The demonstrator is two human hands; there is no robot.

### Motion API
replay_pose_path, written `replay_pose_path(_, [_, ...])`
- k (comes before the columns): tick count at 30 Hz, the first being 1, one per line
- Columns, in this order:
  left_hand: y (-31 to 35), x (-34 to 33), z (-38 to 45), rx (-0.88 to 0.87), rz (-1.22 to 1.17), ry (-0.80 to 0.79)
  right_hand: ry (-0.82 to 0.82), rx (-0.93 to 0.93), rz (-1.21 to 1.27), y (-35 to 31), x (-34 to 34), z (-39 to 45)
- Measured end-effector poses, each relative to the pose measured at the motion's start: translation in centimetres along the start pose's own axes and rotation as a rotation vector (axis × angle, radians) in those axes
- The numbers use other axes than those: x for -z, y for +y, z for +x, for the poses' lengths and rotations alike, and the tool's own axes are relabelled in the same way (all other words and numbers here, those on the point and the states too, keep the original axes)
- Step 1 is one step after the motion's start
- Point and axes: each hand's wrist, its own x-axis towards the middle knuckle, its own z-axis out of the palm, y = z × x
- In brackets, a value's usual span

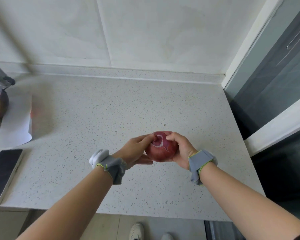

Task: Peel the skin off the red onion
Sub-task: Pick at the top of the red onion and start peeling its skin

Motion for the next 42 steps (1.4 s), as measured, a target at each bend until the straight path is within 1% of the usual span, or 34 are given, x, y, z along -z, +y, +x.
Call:
replay_pose_path(2, [-0.2,-0.2,0.0,-0.003,-0.086,-0.05,-0.022,0.026,-0.071,0.1,-0.2,-0.1])
replay_pose_path(4, [-0.2,0.0,0.1,-0.052,-0.102,-0.04,-0.025,0.09,-0.259,-0.2,-0.2,-0.1])
replay_pose_path(5, [-0.2,0.2,0.2,-0.071,-0.096,-0.028,-0.022,0.15,-0.356,-0.4,-0.2,0.0])
replay_pose_path(8, [-0.1,0.4,0.5,-0.107,-0.044,0.019,-0.031,0.443,-0.637,0.1,0.1,0.4])
replay_pose_path(10, [-0.2,0.2,0.6,-0.136,0.017,0.05,-0.027,0.519,-0.728,0.6,0.2,0.6])
replay_pose_path(14, [-0.4,-0.1,0.6,-0.125,0.171,0.044,0.052,0.496,-0.758,1.1,0.2,0.9])
replay_pose_path(16, [-0.4,0.0,0.7,-0.128,0.332,0.045,0.102,0.519,-0.802,1.2,0.3,0.9])
replay_pose_path(18, [-0.3,0.3,0.8,-0.182,0.483,0.056,0.113,0.524,-0.824,1.2,0.4,0.8])
replay_pose_path(23, [-0.4,1.4,1.0,-0.284,0.679,0.01,0.097,0.482,-0.818,1.4,0.4,0.7])
replay_pose_path(30, [0.0,1.5,0.9,-0.314,0.842,0.023,0.097,0.436,-0.748,1.3,0.1,0.8])
replay_pose_path(35, [0.7,0.9,0.8,-0.328,0.911,0.046,0.116,0.418,-0.716,1.1,-0.1,1.0])
replay_pose_path(42, [1.4,0.3,0.8,-0.316,1.062,0.064,0.128,0.419,-0.71,1.4,-0.2,1.2])
